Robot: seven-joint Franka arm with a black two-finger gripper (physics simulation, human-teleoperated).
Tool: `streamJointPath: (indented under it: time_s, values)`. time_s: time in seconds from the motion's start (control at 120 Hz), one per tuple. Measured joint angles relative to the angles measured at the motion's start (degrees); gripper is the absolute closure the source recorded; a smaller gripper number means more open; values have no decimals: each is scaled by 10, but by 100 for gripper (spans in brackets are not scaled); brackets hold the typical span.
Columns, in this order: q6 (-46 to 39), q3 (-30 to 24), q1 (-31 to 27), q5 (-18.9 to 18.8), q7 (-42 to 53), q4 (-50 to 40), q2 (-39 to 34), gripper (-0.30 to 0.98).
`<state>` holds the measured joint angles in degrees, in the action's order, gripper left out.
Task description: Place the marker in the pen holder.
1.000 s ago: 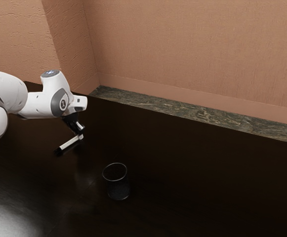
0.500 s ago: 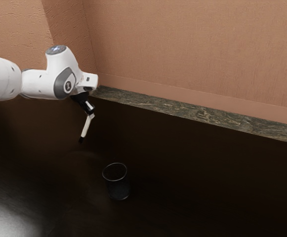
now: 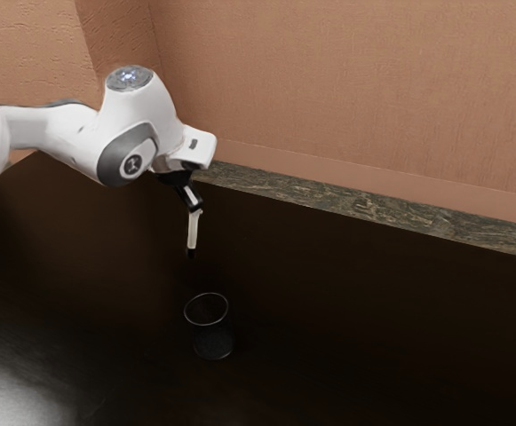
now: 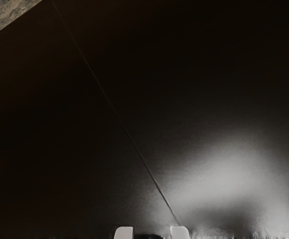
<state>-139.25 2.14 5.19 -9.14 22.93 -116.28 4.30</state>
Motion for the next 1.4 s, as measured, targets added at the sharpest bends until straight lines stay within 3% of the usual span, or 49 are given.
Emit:
streamJointPath:
  time_s: [0.208, 0.692, 1.283, 1.4]
  values:
    - [1, -1, 57, -16, -60, -45, -45, 76]
    - [8, -80, 59, -80, -220, -186, -185, 75]
    - [12, -99, 54, -86, -366, -216, -174, 75]
    - [12, -99, 54, -79, -378, -216, -173, 52]
